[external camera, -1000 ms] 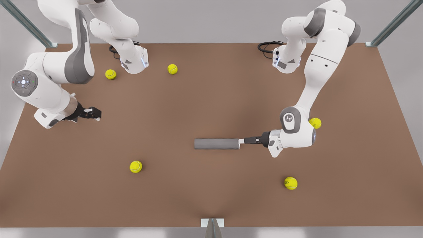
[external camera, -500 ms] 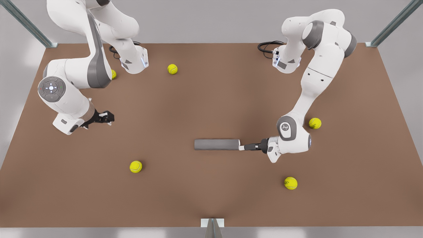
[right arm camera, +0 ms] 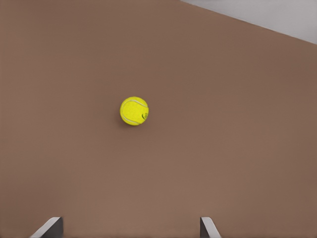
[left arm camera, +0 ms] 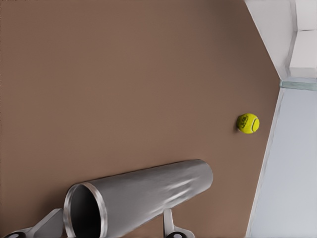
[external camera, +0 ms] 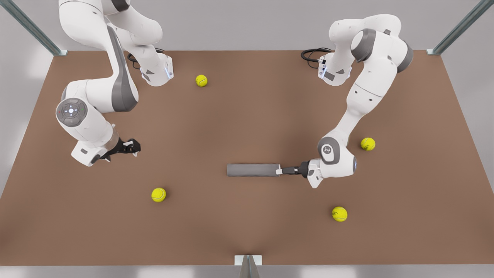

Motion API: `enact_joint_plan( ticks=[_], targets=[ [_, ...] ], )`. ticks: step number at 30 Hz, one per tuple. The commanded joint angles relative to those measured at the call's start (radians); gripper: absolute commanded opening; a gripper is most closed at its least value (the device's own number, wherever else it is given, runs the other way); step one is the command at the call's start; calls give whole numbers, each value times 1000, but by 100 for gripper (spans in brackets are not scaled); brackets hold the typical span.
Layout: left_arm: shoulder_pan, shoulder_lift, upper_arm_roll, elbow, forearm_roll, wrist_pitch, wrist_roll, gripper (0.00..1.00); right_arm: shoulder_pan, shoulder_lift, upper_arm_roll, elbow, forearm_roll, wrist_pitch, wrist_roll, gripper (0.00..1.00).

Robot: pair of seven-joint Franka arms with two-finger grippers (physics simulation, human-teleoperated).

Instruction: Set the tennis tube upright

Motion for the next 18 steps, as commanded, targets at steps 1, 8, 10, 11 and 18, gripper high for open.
enact_joint_plan(
  ticks=[1,8,10,11,18],
  targets=[
    [0,0,0,0,-17,-1,2,96,0,3,0,0,0,0,0,100],
    [-2,11,-2,3,-68,-2,43,96,1,6,2,-2,0,6,0,100],
    [-2,10,-14,3,-82,-2,45,96,1,6,2,-3,0,6,2,100],
    [-2,11,-14,3,-85,-2,45,96,1,6,2,-5,0,6,2,100],
    [-21,28,-14,9,-132,1,79,96,1,11,2,-3,0,8,2,100]
  ],
)
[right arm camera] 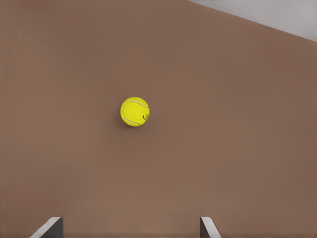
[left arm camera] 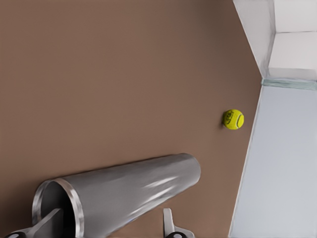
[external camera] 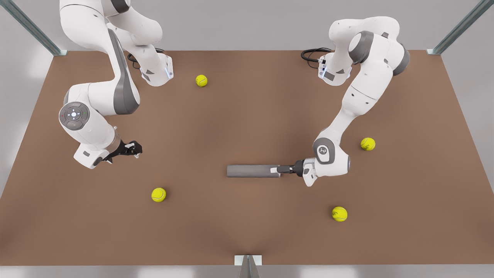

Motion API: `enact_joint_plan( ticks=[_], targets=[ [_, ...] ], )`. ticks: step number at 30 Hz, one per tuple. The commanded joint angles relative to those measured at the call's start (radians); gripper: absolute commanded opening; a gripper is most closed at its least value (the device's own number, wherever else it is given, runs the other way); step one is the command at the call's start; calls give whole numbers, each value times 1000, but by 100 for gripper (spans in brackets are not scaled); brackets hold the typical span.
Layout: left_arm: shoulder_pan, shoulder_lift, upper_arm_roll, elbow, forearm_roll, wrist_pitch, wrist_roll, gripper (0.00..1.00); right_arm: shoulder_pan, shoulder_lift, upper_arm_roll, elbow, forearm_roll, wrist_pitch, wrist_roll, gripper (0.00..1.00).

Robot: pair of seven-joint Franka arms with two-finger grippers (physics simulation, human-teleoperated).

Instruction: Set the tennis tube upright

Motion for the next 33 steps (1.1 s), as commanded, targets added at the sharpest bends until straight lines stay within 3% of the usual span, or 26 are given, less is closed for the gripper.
enact_joint_plan(
  ticks=[1,16,21,28,31,33],
  targets=[
    [0,0,0,0,-19,0,2,96,0,0,0,0,0,0,-2,100],
    [-29,22,0,6,-109,9,52,94,0,2,0,1,3,-3,-2,100],
    [-28,22,0,6,-132,21,52,64,-11,6,-1,4,15,-15,-46,100],
    [-15,19,1,3,-132,23,52,46,-6,0,0,3,15,-21,-48,100],
    [-11,16,0,1,-132,23,52,31,-6,0,0,3,15,-21,-46,100],
    [-6,12,0,0,-132,21,51,26,-11,3,0,3,17,-20,-48,100]
  ],
)
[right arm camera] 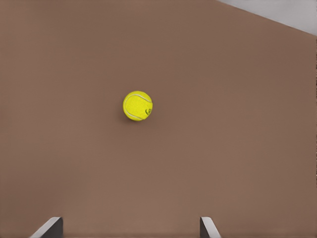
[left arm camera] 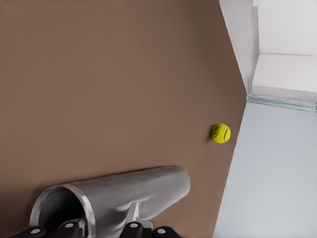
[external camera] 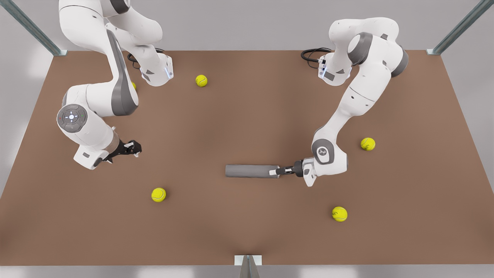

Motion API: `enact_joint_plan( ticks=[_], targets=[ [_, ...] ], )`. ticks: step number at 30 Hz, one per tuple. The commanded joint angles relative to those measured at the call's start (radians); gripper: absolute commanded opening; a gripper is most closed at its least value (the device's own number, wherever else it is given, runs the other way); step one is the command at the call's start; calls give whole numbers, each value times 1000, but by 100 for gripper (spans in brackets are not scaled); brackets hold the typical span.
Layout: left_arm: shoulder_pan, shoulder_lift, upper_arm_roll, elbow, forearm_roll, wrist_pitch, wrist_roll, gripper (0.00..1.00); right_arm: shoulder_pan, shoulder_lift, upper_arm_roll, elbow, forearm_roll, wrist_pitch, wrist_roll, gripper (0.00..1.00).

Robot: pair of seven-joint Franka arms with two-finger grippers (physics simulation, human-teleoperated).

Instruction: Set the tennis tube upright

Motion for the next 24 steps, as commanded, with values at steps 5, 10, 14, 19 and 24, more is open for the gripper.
enact_joint_plan(
  ticks=[5,10,14,19,24],
  targets=[
    [15,-6,-2,-5,-1,-11,-2,22,10,0,0,-2,1,0,4,100],
    [15,-3,-14,-6,-39,-14,3,23,8,5,0,-1,0,5,3,100],
    [25,-8,-14,-14,-39,-16,9,21,7,5,0,0,0,2,-5,100],
    [37,-40,-14,-52,-39,-31,11,21,10,6,0,-2,0,6,-3,100],
    [91,-52,-64,-69,-39,-42,6,21,11,8,0,-2,0,9,1,100]
  ],
)
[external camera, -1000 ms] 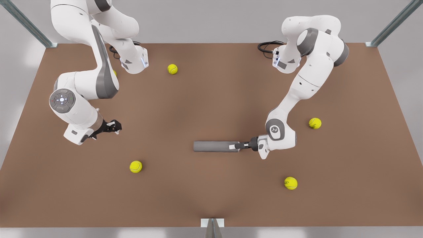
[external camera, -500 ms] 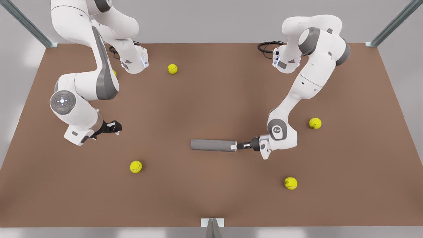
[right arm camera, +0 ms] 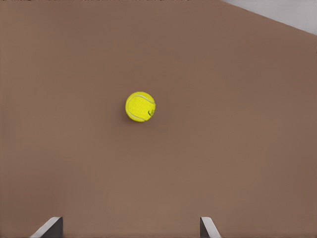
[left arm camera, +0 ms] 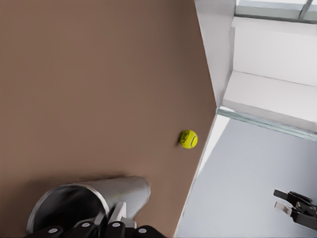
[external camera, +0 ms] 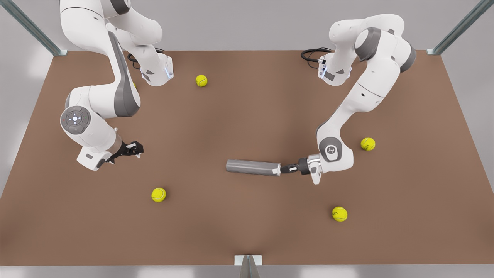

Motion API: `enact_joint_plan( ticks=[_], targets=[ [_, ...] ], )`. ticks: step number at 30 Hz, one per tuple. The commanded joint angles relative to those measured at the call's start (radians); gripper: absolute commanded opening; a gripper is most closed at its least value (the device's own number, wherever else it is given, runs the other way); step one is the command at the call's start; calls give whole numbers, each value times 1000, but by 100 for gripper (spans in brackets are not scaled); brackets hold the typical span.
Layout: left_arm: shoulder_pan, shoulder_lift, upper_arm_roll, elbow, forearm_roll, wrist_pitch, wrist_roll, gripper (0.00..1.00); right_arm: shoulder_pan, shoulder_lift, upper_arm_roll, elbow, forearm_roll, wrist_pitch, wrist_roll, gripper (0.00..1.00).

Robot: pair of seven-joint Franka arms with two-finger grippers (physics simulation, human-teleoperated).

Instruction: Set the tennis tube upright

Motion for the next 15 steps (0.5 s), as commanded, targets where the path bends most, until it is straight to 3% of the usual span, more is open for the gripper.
enact_joint_plan(
  ticks=[1,15],
  targets=[
    [0,-2,0,-1,91,1,-6,21,0,0,0,0,0,0,0,100],
    [9,-147,-3,-89,91,-30,-114,21,2,1,0,0,0,3,0,100]
  ],
)
